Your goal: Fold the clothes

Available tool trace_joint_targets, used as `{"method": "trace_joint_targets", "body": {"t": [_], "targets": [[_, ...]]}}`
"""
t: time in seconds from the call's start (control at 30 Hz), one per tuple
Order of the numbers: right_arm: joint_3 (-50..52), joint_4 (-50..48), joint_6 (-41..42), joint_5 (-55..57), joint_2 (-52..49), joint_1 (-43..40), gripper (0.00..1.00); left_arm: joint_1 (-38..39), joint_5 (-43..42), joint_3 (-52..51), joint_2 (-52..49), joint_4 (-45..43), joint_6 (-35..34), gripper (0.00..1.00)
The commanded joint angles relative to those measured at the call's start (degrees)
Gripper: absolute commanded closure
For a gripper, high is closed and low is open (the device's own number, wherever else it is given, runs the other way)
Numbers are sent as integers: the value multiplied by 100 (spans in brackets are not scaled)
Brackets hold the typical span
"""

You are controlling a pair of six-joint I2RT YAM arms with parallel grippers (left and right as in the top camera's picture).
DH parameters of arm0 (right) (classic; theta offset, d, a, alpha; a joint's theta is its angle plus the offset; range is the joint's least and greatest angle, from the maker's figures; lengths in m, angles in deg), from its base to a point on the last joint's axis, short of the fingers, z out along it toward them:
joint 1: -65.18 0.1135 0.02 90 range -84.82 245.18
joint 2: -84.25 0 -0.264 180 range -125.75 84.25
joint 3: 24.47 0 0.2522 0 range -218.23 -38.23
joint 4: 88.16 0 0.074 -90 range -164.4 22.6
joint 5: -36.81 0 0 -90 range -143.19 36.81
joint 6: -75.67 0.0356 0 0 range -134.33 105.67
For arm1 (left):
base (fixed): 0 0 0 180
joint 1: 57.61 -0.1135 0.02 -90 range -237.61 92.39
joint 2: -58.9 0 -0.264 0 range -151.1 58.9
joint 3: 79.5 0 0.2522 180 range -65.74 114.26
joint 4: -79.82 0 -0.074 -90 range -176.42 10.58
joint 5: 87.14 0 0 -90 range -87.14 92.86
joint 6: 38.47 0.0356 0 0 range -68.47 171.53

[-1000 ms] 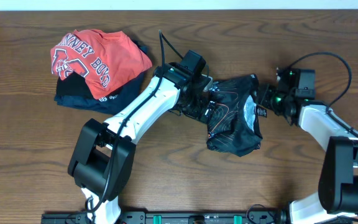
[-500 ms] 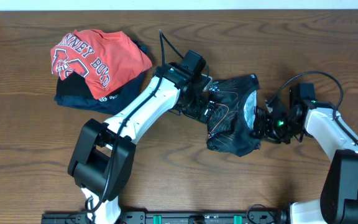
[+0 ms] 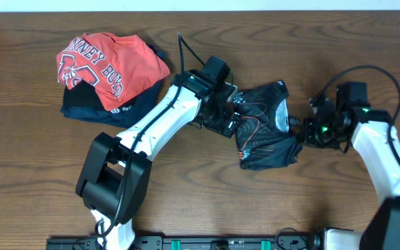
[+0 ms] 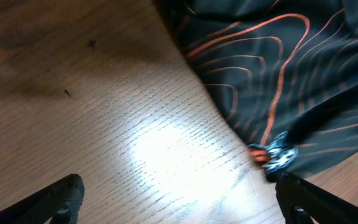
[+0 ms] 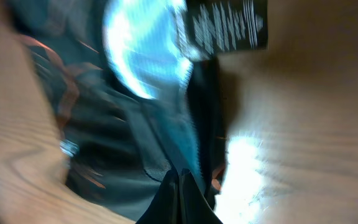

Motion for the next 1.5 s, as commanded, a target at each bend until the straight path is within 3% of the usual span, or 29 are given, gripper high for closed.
{"method": "trace_joint_targets", "body": {"t": [0.0,0.07,0.13,0.27,0.33,0.4,0.53,0.7,0.8,0.97,1.07,1.1,1.2,1.4,1.47], "targets": [[-120,11,42,203,284,-50,99,-13,74,-24,-109,-2,125,0],[-118,92,44,302,304,-50,95,-13,74,-24,-109,0,125,0],[-111,245,46,369,275,-50,80,-13,76,-24,-109,0,125,0],[-111,684,758,1438,256,-66,78,-13,74,-24,-109,2,125,0],[-114,713,1067,1714,258,-92,80,-13,74,-24,-109,2,122,0],[-114,553,761,997,258,-87,89,-13,74,-24,-109,0,122,0],[-111,256,-140,-903,256,127,87,-13,74,-24,-109,-13,122,0],[9,105,-127,-566,179,831,85,-13,74,-24,-109,-17,122,0],[262,-61,319,105,-24,1257,85,-13,74,-24,-109,-15,122,0],[874,-592,752,485,-599,1384,86,-17,74,-24,-109,4,122,0],[1036,-643,1274,1141,-966,1217,99,-20,79,-24,-109,24,127,0],[1032,-603,1318,1167,-1012,1137,99,-20,76,-24,-109,44,127,0],[977,-568,1226,929,-933,898,96,-17,76,-24,-109,85,125,0],[785,-577,-70,-863,-208,782,89,-20,74,-24,-109,-4,114,0],[750,-686,-133,-1113,111,780,88,-31,74,-24,-109,-138,-33,0]]}}
